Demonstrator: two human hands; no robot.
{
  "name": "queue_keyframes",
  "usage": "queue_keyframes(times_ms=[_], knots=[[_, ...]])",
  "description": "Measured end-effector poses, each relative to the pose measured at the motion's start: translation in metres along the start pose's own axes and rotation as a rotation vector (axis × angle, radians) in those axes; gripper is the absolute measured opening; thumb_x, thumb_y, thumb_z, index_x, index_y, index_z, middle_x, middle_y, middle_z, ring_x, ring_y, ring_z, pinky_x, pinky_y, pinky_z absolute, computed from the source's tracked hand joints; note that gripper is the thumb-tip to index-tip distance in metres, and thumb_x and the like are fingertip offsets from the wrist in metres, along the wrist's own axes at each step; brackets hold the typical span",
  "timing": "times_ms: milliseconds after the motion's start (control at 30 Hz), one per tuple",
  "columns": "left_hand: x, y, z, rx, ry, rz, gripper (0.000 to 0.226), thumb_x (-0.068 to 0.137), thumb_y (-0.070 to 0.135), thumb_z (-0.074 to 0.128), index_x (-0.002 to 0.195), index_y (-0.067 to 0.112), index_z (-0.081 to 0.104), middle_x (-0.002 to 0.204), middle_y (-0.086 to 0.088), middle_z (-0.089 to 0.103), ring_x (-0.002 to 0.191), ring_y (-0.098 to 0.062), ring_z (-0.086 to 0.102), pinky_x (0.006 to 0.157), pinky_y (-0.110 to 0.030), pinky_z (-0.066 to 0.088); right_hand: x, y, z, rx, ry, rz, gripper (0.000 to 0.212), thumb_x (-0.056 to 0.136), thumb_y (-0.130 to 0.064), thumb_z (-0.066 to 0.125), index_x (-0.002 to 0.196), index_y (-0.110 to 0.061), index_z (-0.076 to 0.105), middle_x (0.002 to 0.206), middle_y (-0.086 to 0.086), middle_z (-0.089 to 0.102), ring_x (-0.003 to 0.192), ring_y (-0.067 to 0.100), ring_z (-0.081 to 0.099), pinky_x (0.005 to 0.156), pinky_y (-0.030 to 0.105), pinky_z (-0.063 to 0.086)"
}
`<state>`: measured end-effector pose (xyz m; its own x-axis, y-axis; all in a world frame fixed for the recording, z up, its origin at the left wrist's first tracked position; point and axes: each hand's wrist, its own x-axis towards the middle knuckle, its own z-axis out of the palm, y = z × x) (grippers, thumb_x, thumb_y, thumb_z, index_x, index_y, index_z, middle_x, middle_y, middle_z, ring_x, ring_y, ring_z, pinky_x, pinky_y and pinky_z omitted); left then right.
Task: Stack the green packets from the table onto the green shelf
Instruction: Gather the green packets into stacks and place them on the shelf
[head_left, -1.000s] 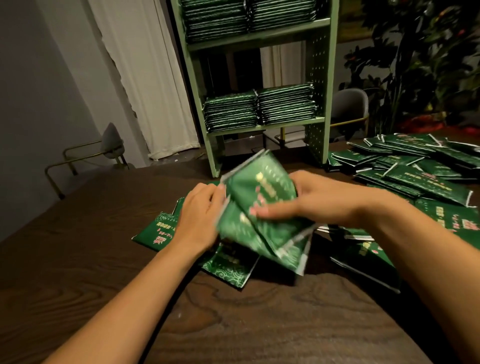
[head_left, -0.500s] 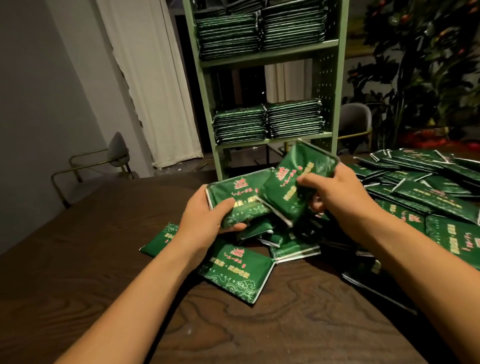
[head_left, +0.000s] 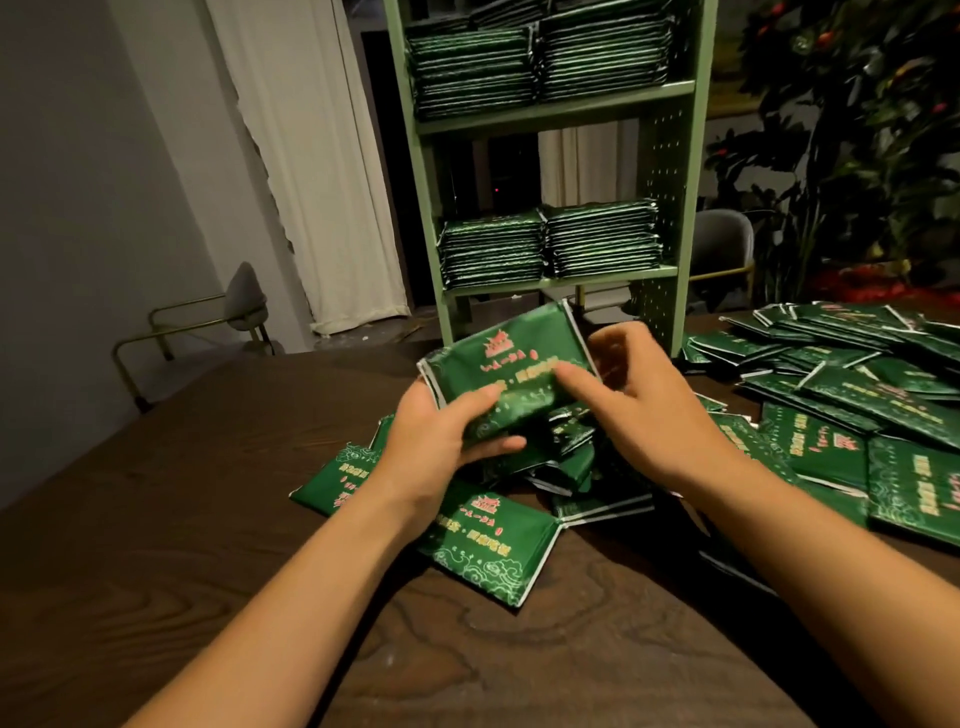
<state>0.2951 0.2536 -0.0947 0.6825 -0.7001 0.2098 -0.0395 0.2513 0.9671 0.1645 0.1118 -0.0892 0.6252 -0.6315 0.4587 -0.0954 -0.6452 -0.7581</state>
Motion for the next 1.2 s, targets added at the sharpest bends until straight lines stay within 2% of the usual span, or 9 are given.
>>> queue_keyframes(times_ms=[133, 267, 400, 533, 633, 767, 933, 1033, 1200], knots=[[-0.003, 0.002, 0.0, -0.013, 0.007, -0.016, 0.017, 0.096, 0.003, 0.062, 0.112, 0.003, 0.066, 0.107, -0.014, 0.076, 0.099, -0.03, 0.074, 0.078, -0.039, 0.064, 0.001, 0.011, 0.003, -0.005, -0.166, -0.108, 0.013, 0.091, -0.033, 0.07, 0.102, -0.028, 0.067, 0.095, -0.008, 0.072, 0.09, 0.013, 0.068, 0.083, 0.046, 0.056], [0.005, 0.003, -0.005, -0.054, 0.244, 0.013, 0.01, 0.099, 0.011, 0.062, 0.106, 0.006, 0.066, 0.104, -0.011, 0.077, 0.09, -0.022, 0.076, 0.074, -0.032, 0.063, -0.001, 0.012, 0.002, -0.064, -0.131, -0.11, 0.029, 0.094, -0.033, 0.066, 0.122, -0.028, 0.065, 0.111, -0.012, 0.068, 0.104, 0.002, 0.062, 0.092, 0.033, 0.054], [0.016, -0.001, -0.025, -0.013, 0.494, -0.039, 0.015, 0.101, 0.021, 0.061, 0.103, 0.01, 0.052, 0.114, -0.01, 0.066, 0.068, -0.012, 0.075, 0.081, -0.038, 0.062, -0.003, 0.012, 0.002, -0.431, -0.106, -0.082, 0.044, 0.092, -0.05, 0.061, 0.127, -0.024, 0.06, 0.114, -0.005, 0.062, 0.112, 0.015, 0.055, 0.095, 0.036, 0.048], [0.015, -0.006, -0.025, 0.176, 0.473, -0.057, 0.028, 0.102, 0.033, 0.057, 0.115, 0.009, 0.057, 0.114, -0.007, 0.068, 0.073, -0.014, 0.074, 0.088, -0.047, 0.058, -0.002, 0.012, -0.001, -0.596, -0.104, 0.025, 0.049, 0.092, -0.056, 0.056, 0.125, -0.02, 0.059, 0.117, 0.002, 0.059, 0.112, 0.023, 0.05, 0.096, 0.04, 0.046], [0.009, -0.004, -0.018, 0.352, 0.455, -0.014, 0.027, 0.103, 0.041, 0.051, 0.109, 0.016, 0.06, 0.101, 0.0, 0.065, 0.091, -0.017, 0.062, 0.075, -0.035, 0.042, -0.002, 0.013, -0.001, -0.609, -0.109, 0.011, 0.05, 0.091, -0.059, 0.053, 0.123, -0.022, 0.061, 0.12, 0.001, 0.06, 0.115, 0.024, 0.048, 0.098, 0.042, 0.044], [0.003, -0.004, -0.007, 0.408, 0.4, -0.003, 0.033, 0.106, 0.046, 0.042, 0.089, 0.02, 0.054, 0.083, 0.006, 0.053, 0.078, -0.01, 0.051, 0.064, -0.03, 0.034, -0.005, 0.006, 0.008, -0.62, -0.094, -0.023, 0.065, 0.083, -0.076, 0.039, 0.111, -0.025, 0.068, 0.107, -0.002, 0.061, 0.107, 0.022, 0.048, 0.095, 0.043, 0.044], [0.007, -0.016, -0.006, 0.427, 0.371, -0.104, 0.057, 0.104, 0.056, 0.033, 0.131, 0.008, 0.049, 0.117, -0.002, 0.056, 0.11, -0.022, 0.052, 0.089, -0.034, 0.034, -0.009, -0.003, 0.031, -0.809, -0.15, -0.037, 0.072, 0.078, -0.088, 0.037, 0.093, -0.024, 0.064, 0.097, -0.002, 0.056, 0.101, 0.022, 0.047, 0.09, 0.04, 0.041], [0.01, -0.017, -0.008, 0.409, 0.377, -0.121, 0.053, 0.105, 0.055, 0.033, 0.124, 0.009, 0.05, 0.103, 0.001, 0.056, 0.093, -0.013, 0.054, 0.086, -0.035, 0.035, -0.006, -0.002, 0.039, -0.778, -0.153, -0.048, 0.061, 0.082, -0.08, 0.047, 0.082, -0.02, 0.055, 0.091, -0.003, 0.056, 0.097, 0.023, 0.049, 0.087, 0.039, 0.041], [0.012, -0.014, -0.015, 0.327, 0.47, -0.094, 0.044, 0.103, 0.059, 0.036, 0.099, 0.017, 0.049, 0.091, 0.004, 0.052, 0.086, -0.014, 0.054, 0.083, -0.038, 0.04, -0.004, -0.003, 0.025, -0.36, -0.179, 0.074, 0.033, 0.089, -0.047, 0.064, 0.081, -0.017, 0.056, 0.076, -0.002, 0.059, 0.083, 0.022, 0.054, 0.065, 0.034, 0.038]])
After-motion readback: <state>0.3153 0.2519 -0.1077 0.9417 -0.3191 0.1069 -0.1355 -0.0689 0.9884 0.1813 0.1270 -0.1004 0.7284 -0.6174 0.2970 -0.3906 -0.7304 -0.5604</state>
